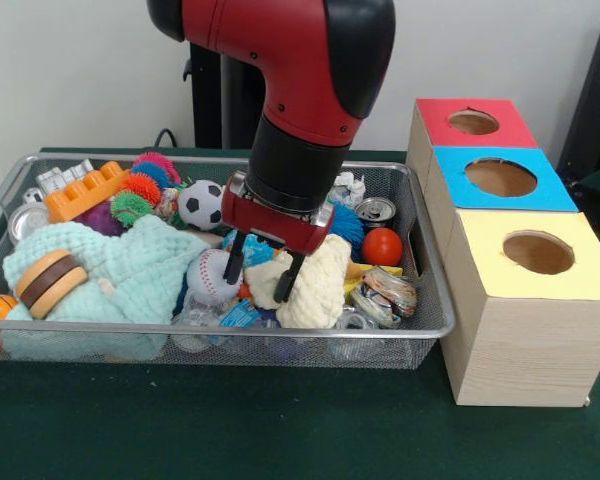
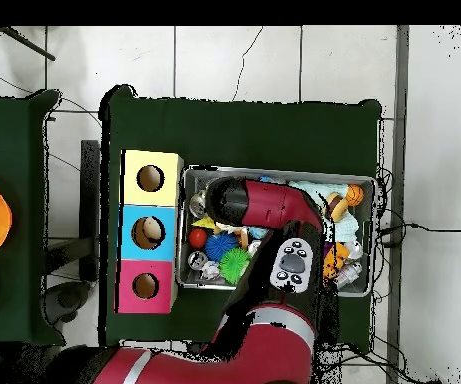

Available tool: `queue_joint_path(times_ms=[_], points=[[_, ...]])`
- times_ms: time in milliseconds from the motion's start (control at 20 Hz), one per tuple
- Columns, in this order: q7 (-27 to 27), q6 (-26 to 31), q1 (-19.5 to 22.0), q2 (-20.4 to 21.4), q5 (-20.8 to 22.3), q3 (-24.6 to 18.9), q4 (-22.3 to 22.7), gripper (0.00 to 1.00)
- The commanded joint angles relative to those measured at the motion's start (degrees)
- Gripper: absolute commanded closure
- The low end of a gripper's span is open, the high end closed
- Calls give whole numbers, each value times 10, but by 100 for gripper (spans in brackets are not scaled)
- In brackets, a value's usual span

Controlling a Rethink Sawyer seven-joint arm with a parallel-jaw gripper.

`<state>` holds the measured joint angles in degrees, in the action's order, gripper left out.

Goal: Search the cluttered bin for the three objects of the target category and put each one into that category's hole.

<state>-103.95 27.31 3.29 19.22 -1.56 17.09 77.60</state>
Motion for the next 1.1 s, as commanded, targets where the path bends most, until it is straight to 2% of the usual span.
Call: queue_joint_path(times_ms=[50,550,1100], points=[[-78,-9,31,-25,2,-33,37,0],[-72,-26,30,-35,13,-37,22,0],[-51,-16,42,-81,1,-67,-54,0]])
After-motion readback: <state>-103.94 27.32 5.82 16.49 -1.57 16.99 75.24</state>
